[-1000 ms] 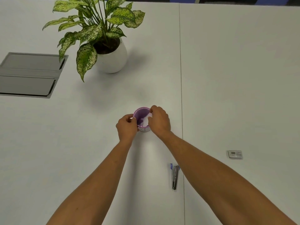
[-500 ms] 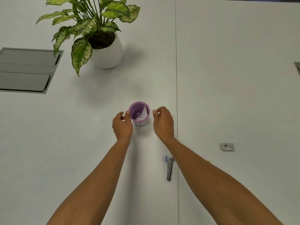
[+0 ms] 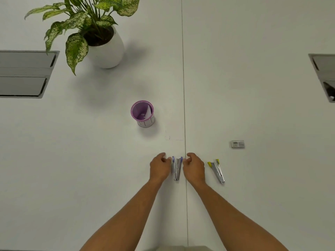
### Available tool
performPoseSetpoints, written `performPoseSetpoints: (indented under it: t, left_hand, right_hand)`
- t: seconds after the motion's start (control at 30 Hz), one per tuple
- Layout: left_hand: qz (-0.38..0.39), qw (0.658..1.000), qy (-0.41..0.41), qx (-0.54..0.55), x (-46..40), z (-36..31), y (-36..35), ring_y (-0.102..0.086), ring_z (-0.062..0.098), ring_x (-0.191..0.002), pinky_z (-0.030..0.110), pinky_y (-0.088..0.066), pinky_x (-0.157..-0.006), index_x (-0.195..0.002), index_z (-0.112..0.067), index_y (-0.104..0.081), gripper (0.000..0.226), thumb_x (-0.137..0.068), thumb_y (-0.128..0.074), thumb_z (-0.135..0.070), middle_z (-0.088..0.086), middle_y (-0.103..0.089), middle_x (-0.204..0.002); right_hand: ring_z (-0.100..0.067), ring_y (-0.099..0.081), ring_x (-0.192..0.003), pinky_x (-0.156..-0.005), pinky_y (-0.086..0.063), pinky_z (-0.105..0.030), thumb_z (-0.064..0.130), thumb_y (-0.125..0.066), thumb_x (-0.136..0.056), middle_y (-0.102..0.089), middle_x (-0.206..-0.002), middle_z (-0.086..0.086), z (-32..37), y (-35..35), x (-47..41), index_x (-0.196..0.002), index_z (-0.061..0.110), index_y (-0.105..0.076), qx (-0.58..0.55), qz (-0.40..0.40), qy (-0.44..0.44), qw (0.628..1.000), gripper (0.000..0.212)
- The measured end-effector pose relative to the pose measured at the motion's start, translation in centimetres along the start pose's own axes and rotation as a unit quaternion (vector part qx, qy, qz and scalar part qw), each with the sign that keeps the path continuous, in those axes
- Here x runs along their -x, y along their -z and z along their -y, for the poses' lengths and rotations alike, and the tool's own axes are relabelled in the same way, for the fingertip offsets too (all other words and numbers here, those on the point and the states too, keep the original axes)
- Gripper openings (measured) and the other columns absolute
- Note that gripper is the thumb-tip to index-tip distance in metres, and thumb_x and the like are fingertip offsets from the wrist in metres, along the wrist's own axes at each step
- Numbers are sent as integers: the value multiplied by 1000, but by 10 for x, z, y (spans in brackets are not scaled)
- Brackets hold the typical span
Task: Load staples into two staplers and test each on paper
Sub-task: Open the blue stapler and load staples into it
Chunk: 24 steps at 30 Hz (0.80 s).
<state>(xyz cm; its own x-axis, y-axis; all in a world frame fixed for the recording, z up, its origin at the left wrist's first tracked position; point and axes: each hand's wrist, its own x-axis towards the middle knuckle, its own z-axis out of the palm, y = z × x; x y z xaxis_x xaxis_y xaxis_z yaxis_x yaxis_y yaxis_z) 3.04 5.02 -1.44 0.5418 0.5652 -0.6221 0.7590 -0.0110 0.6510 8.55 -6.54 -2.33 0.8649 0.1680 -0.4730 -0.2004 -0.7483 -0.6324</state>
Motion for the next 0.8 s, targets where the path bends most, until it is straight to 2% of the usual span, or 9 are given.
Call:
performPoseSetpoints:
  t: [0.07,0.1,0.17,0.23,0.3,0.43,0.63,0.7,0.8]
  left_hand:
    - [18,1000,-5,-6,6,-3,-7,-50,14,-73,23,-39,-71,-102,-17,-64,14,-92,-54,-14,-2,-55,-78]
    - [23,1000,-8,-16,9,-5,-9,-45,15,-66,23,-35,-62,-83,-16,-59,12,-90,-51,-10,4,-52,-71]
    - [25,1000,4,-17,13,-7,-13,-43,18,-61,26,-36,-55,-69,-8,-52,19,-88,-50,-5,15,-52,-67]
    - [32,999,26,17,15,-6,-17,-52,21,-62,31,-47,-58,-76,0,-65,16,-86,-52,-3,21,-65,-74]
    - [40,997,47,54,15,-5,-17,-61,21,-65,31,-55,-65,-88,-7,-73,16,-85,-57,-4,16,-72,-82]
    - [52,988,67,127,13,1,-14,-71,24,-88,41,-59,-85,-112,-15,-69,29,-84,-65,-8,5,-73,-98]
    - [42,995,18,86,20,-5,-17,-65,21,-61,33,-58,-59,-103,-20,-57,22,-86,-62,-8,13,-72,-81]
    - [18,996,9,89,22,-6,-17,-68,19,-67,30,-58,-60,-104,-19,-59,19,-88,-63,-11,6,-72,-84]
    - [40,993,-23,104,25,-5,-16,-71,17,-82,30,-58,-73,-111,-17,-63,19,-92,-60,-15,3,-73,-93]
  right_hand:
    - [-28,-61,-103,-93,-49,-38,14,-52,-96,-67,-103,-12,-2,-3,6,-128,4,-56,4,19,-9,1000,33]
    - [-29,-61,-103,-93,-50,-39,12,-51,-96,-67,-106,-14,-1,-4,8,-127,4,-57,0,26,-14,1000,33]
    - [-28,-64,-97,-87,-53,-38,9,-51,-94,-69,-105,-15,4,-8,11,-120,4,-61,-20,39,-30,999,29]
    - [-26,-65,-85,-77,-55,-36,9,-54,-90,-71,-98,-14,8,-10,13,-108,7,-65,-50,45,-59,996,21]
    - [-25,-67,-85,-74,-56,-35,12,-59,-88,-71,-99,-10,9,-12,12,-107,11,-66,-109,34,-112,987,20]
    - [-28,-68,-97,-88,-57,-45,16,-65,-91,-70,-108,-12,4,-13,9,-112,9,-66,-251,48,-178,950,23]
    - [-33,-70,-96,-86,-58,-50,19,-58,-97,-71,-104,-16,2,-10,14,-115,8,-65,-345,73,-179,918,22]
    - [-31,-71,-95,-83,-59,-48,20,-58,-97,-72,-104,-15,1,-5,16,-115,10,-63,-365,75,-170,912,21]
    - [-24,-72,-88,-76,-61,-41,24,-61,-96,-73,-99,-14,-2,6,18,-113,9,-64,-369,72,-141,916,23]
